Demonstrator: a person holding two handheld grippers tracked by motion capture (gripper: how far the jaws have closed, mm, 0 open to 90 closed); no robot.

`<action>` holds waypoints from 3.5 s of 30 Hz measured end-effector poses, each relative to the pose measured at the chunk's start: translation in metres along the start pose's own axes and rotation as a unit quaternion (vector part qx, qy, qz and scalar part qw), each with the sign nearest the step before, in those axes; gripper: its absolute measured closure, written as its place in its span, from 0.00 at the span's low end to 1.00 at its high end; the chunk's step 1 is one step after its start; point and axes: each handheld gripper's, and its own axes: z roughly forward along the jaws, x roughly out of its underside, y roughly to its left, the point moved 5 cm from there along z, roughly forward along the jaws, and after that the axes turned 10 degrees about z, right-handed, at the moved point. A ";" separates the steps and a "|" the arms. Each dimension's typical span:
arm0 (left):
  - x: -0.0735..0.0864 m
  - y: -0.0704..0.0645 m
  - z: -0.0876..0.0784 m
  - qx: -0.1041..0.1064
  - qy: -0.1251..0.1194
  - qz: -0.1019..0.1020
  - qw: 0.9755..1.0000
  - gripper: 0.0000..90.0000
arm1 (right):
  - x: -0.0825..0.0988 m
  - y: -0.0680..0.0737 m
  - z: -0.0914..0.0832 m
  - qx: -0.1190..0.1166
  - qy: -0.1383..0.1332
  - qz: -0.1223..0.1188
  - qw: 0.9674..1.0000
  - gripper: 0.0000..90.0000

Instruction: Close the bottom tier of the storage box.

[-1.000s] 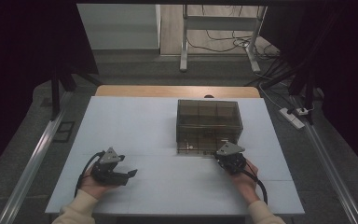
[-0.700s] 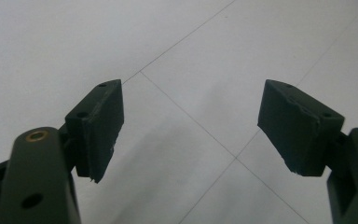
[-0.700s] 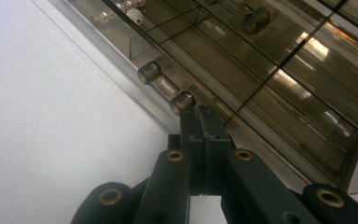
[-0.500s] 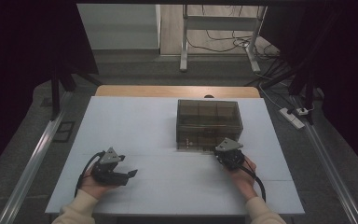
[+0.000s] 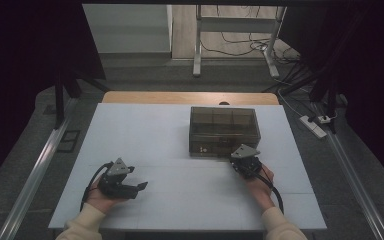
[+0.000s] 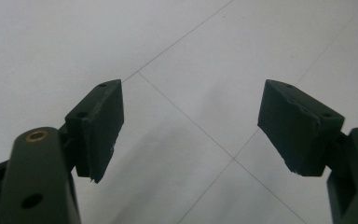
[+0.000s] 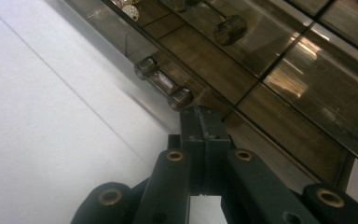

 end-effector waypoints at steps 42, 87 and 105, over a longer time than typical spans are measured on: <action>0.002 0.002 0.000 0.002 0.002 -0.005 1.000 0.25 | -0.003 -0.009 -0.008 -0.014 -0.005 -0.004 1.000 0.99; 0.005 0.001 -0.002 -0.004 0.004 -0.009 1.000 0.25 | 0.026 0.008 -0.069 -0.090 -0.017 0.037 0.995 0.49; 0.007 0.003 -0.006 -0.012 -0.003 -0.020 1.000 0.24 | 0.047 0.002 -0.085 -0.097 -0.007 0.046 0.994 0.41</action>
